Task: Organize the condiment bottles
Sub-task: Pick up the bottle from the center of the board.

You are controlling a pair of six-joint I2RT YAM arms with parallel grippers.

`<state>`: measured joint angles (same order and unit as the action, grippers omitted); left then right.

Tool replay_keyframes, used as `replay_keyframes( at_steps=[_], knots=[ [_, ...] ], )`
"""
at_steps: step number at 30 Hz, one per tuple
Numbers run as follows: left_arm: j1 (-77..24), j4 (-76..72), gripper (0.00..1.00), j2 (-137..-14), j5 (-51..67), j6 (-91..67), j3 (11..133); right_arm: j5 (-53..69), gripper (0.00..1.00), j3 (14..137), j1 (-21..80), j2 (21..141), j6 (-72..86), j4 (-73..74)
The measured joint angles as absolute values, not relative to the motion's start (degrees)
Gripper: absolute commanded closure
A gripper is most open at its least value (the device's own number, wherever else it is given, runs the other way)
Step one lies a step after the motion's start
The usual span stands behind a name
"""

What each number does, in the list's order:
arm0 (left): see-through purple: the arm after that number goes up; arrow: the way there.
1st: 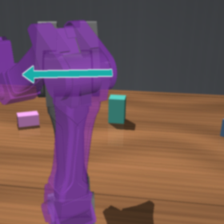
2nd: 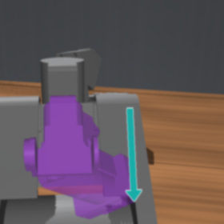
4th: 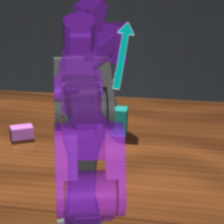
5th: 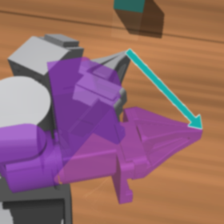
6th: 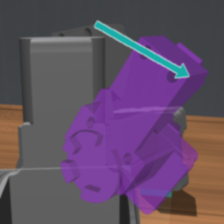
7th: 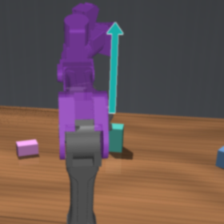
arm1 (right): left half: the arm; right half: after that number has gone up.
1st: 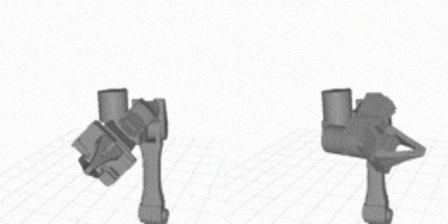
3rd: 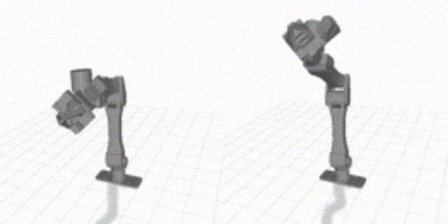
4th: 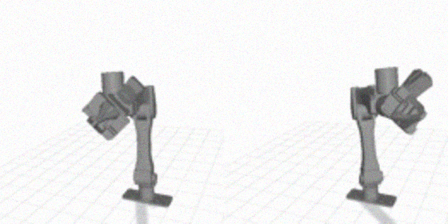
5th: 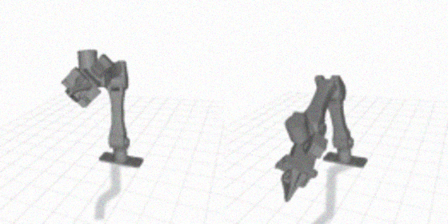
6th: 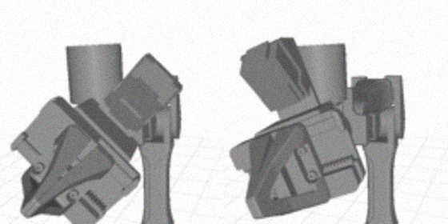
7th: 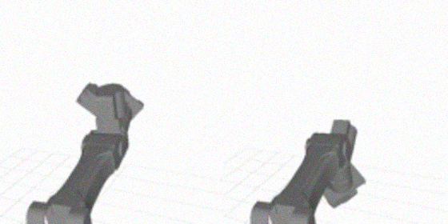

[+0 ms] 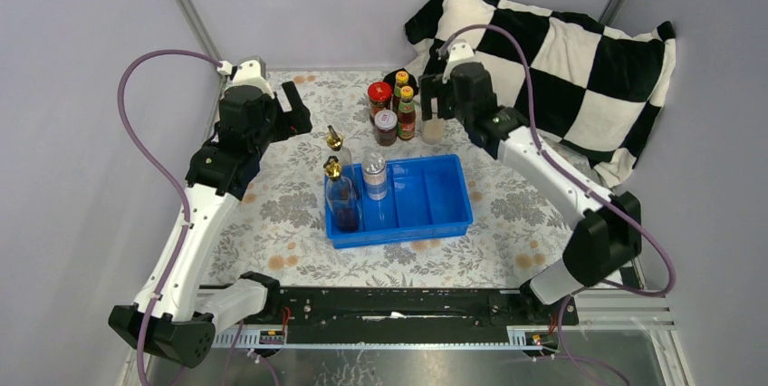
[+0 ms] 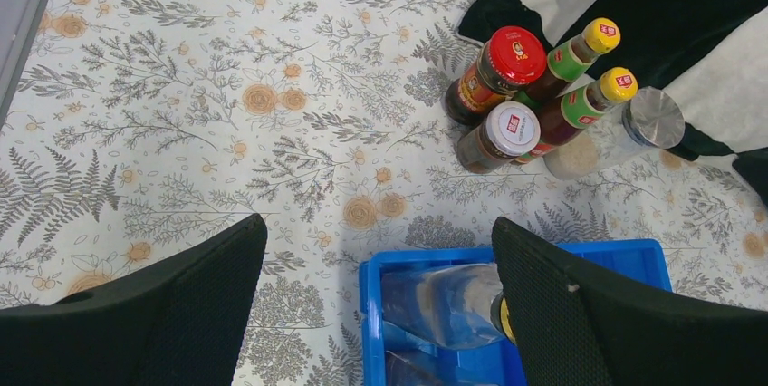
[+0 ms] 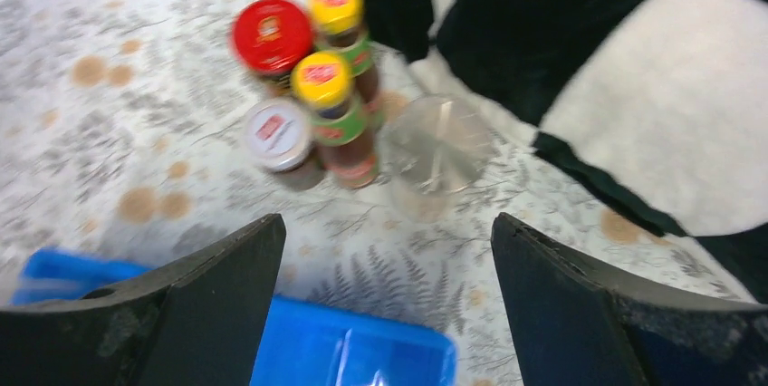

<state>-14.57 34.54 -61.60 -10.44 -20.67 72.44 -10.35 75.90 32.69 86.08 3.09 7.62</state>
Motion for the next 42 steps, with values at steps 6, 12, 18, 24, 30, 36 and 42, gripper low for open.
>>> replay_keyframes(
  at_steps=[6,12,18,24,30,36,42],
  knots=[
    [-14.57,34.2,0.03,-61.49,-10.44,-20.64,71.94,-11.27,0.05,87.42,27.88,97.93,3.31,13.78],
    [-14.57,34.11,0.03,-61.41,-10.44,-20.62,71.77,-8.27,0.04,89.43,24.67,104.36,3.4,16.34],
    [-14.57,33.78,0.03,-61.43,-10.41,-20.62,70.87,-4.91,0.0,92.09,21.52,107.92,3.84,17.28],
    [-14.57,33.19,0.03,-61.65,-10.39,-20.6,70.57,-0.62,0.0,93.71,20.6,109.65,3.97,16.78],
    [-14.57,32.97,0.03,-61.82,-10.39,-20.62,70.57,5.26,0.01,93.89,20.62,110.5,4.43,15.09],
    [-14.57,32.97,0.03,-62.17,-10.39,-20.6,70.57,7.22,0.07,93.91,20.62,111.42,4.4,14.31],
    [-14.57,32.93,0.03,-62.24,-10.31,-20.62,70.57,6.92,0.28,93.91,20.62,113.56,4.12,14.87]
  ],
)
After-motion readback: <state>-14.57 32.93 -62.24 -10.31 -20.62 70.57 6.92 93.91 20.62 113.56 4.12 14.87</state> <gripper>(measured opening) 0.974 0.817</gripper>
